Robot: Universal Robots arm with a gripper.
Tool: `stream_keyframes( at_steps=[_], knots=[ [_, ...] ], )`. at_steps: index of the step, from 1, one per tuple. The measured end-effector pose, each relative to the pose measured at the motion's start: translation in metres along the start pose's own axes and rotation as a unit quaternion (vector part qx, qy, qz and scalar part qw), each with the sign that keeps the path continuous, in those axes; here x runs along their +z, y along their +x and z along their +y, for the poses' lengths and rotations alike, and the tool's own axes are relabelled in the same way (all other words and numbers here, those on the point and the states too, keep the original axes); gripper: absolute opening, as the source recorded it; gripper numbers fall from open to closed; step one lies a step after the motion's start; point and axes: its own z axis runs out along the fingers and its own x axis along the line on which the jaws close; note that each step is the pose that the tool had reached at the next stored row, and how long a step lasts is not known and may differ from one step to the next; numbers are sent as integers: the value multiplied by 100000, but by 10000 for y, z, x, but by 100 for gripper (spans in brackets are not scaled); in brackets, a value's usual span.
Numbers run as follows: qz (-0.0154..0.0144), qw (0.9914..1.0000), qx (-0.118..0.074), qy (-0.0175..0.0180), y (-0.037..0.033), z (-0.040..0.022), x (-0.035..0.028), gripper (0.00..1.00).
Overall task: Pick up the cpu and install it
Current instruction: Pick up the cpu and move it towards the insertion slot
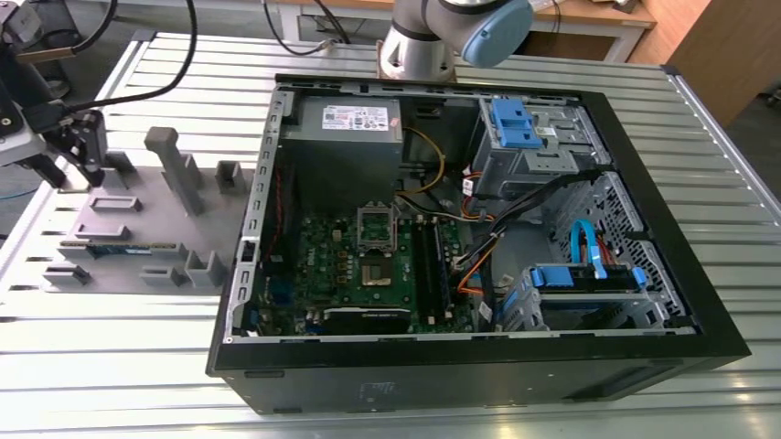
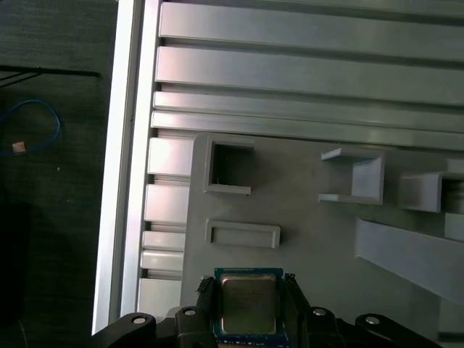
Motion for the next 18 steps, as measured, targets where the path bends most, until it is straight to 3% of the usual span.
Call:
stream_keyframes(
  at_steps=[18],
  knots=[
    [0,100000,-1,0,-4,6,-163,47]
  ],
)
